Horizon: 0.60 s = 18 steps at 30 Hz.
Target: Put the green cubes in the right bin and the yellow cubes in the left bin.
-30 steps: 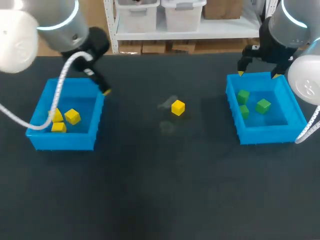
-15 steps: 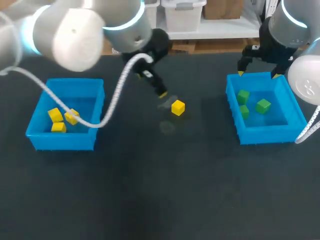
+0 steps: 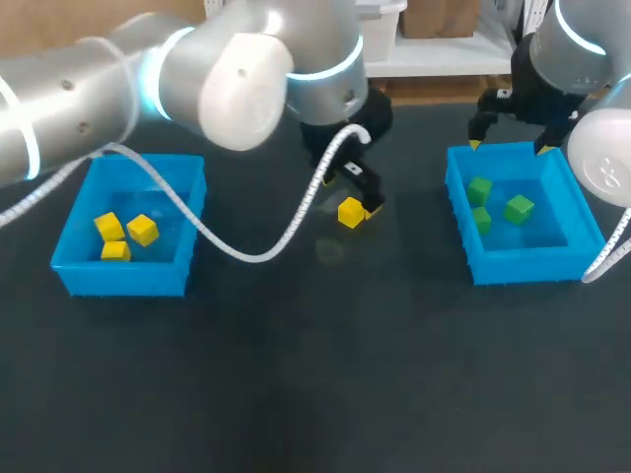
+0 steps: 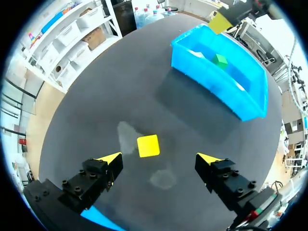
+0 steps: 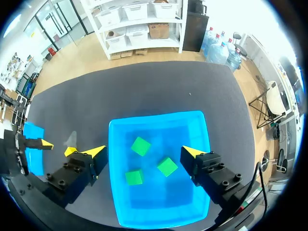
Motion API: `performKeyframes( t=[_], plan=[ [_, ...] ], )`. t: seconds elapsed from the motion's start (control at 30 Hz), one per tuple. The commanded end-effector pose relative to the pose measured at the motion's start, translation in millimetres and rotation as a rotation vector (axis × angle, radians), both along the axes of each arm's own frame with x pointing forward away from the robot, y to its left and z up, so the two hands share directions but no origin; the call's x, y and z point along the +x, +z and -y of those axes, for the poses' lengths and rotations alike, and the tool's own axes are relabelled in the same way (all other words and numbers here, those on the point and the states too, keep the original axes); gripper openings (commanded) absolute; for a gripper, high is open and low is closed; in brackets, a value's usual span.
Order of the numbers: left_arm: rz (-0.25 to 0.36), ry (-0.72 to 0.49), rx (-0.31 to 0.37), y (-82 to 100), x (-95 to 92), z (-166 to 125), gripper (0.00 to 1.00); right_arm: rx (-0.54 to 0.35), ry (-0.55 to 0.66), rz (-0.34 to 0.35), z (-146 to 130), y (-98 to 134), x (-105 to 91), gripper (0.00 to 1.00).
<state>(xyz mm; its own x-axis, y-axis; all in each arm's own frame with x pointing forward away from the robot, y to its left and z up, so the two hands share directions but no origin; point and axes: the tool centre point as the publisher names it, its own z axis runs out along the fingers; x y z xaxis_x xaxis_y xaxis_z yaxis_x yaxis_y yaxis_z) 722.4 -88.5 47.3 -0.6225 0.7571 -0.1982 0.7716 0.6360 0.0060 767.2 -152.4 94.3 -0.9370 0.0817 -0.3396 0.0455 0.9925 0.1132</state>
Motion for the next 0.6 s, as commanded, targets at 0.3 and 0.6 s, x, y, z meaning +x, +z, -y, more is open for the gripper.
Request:
performKeyframes(
  t=[0.3, 0.6],
  plan=[
    [-0.053, 0.004, 0.106, -23.1, 15.0, 16, 1.0, -0.002, -0.003, 0.005, 0, 0, -1.8, 1.0],
    [-0.061, 0.025, 0.125, -27.5, 15.6, 2, 1.0, -0.002, -0.003, 0.005, 0, 0, -1.8, 1.0]
  ],
)
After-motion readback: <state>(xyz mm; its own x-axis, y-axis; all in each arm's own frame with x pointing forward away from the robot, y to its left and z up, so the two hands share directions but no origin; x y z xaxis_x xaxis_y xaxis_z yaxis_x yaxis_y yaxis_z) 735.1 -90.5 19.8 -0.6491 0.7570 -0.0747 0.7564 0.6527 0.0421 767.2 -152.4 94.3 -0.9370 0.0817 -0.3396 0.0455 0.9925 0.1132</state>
